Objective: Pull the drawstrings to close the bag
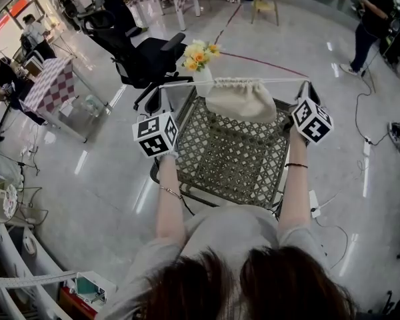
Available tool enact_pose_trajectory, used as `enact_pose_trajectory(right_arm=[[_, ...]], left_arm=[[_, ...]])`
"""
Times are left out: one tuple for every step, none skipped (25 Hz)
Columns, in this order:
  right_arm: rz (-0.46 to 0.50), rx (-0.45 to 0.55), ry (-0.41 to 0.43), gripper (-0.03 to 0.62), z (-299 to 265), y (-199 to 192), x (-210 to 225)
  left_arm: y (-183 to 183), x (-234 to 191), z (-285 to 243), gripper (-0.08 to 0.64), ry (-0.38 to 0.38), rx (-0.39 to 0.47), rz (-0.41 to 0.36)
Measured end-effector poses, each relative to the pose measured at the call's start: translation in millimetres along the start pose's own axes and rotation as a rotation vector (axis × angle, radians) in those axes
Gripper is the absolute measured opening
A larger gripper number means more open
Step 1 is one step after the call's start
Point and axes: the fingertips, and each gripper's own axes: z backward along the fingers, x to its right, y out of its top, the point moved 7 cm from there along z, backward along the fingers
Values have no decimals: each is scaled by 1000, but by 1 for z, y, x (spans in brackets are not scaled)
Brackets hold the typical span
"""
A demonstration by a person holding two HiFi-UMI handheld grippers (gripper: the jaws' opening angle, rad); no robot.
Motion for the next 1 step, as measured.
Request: enact_pose_trajectory(right_arm=[[-1, -1, 0, 21, 0, -1, 1]], left_arm=[[-1, 0, 0, 28, 0, 0, 0]])
